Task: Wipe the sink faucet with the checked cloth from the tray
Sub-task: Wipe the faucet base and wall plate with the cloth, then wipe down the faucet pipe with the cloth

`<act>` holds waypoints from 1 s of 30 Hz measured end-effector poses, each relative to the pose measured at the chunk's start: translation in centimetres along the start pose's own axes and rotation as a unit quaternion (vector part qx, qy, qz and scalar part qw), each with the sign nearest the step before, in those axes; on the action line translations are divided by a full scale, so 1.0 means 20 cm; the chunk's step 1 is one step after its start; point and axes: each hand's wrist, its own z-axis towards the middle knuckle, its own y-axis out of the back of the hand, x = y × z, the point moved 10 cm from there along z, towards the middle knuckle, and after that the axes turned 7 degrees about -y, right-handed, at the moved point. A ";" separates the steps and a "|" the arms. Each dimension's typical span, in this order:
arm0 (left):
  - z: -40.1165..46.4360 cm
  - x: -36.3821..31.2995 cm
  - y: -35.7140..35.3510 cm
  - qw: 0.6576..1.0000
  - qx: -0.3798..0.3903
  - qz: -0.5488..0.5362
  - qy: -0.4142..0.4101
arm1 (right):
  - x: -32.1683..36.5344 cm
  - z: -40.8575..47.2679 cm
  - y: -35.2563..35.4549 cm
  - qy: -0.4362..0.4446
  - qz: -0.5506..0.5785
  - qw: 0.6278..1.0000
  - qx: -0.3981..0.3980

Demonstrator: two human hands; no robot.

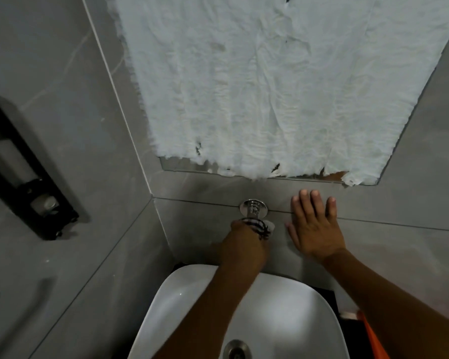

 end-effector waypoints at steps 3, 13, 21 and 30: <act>-0.21 0.15 -0.09 0.995 -0.097 0.001 0.008 | 0.01 0.00 0.00 0.000 0.006 1.000 0.021; -0.32 0.23 -0.48 0.585 0.034 -0.799 0.136 | 0.02 -0.01 -0.02 0.005 0.018 1.000 0.007; -0.39 0.27 -0.41 0.723 0.017 -0.674 0.149 | 0.02 -0.03 -0.03 -0.003 0.026 0.998 0.048; -0.36 0.19 -0.05 0.946 -0.138 -0.286 -0.067 | 0.19 -0.23 0.13 -0.337 0.386 0.803 0.305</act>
